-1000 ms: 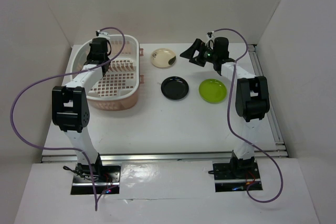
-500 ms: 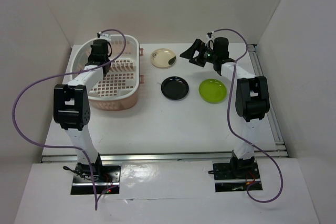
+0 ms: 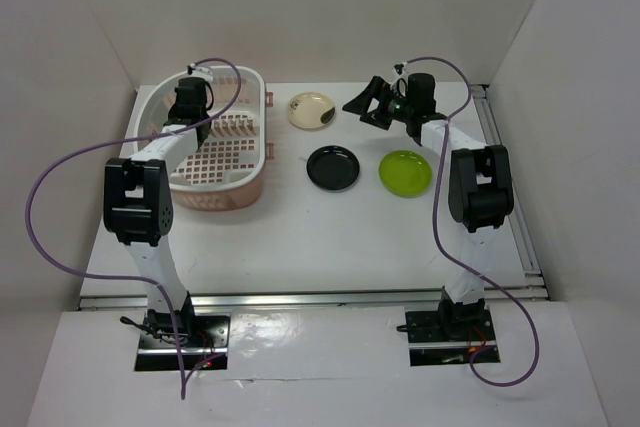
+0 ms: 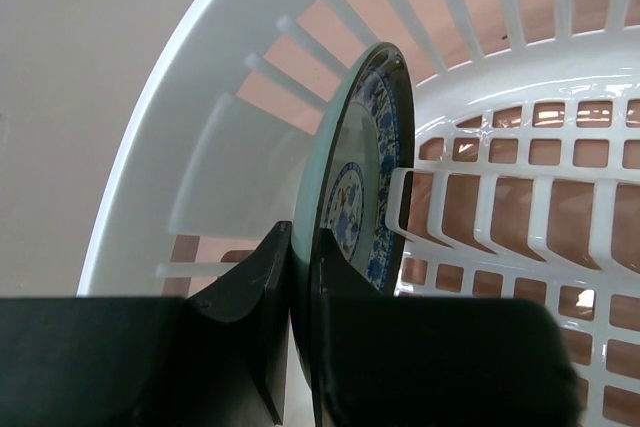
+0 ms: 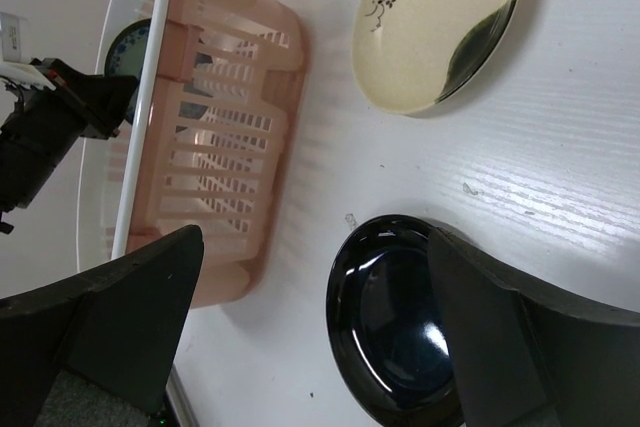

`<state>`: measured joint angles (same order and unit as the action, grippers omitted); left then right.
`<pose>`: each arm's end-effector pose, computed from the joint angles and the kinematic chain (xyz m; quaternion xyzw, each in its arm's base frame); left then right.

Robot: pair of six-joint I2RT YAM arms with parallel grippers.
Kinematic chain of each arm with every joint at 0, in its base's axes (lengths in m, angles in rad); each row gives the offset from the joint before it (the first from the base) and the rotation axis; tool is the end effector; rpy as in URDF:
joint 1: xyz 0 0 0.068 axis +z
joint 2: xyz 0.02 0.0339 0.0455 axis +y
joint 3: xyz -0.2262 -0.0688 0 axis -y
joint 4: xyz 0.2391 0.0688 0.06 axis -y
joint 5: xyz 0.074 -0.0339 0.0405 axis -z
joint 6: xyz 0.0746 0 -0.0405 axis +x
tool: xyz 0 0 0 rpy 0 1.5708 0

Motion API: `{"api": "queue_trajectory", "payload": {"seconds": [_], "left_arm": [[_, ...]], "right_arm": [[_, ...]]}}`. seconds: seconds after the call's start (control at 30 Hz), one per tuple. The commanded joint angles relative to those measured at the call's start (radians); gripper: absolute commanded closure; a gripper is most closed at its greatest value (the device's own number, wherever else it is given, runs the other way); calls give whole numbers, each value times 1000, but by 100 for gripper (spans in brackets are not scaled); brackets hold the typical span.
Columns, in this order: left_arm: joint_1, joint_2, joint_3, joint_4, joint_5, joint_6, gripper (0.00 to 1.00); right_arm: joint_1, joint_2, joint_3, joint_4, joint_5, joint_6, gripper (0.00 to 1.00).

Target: Load the plates into the dish rack

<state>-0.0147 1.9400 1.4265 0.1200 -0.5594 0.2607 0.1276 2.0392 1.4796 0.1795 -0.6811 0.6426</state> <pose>0.4666 0.0327 0.2066 -0.0421 0.8128 0.2933 0.5015 0.4693 0.1076 0.1903 0.0176 0.8024 0.4549 0.3860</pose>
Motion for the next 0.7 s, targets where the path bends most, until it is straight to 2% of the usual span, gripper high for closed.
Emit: {"api": "queue_trajectory", "payload": {"seconds": [0.0, 0.07, 0.37, 0.53, 0.67], "left_arm": [[12, -1, 25, 49, -7, 12, 89], [12, 8, 25, 58, -17, 12, 79], [12, 28, 46, 46, -27, -8, 63], [12, 37, 55, 46, -50, -17, 59], [12, 37, 55, 55, -69, -17, 46]], "right_arm": [[1, -31, 1, 63, -23, -3, 0], [1, -40, 1, 63, -23, -3, 0], [1, -40, -18, 63, -23, -3, 0], [1, -50, -18, 63, -23, -12, 0], [1, -50, -18, 63, -23, -12, 0]]}}
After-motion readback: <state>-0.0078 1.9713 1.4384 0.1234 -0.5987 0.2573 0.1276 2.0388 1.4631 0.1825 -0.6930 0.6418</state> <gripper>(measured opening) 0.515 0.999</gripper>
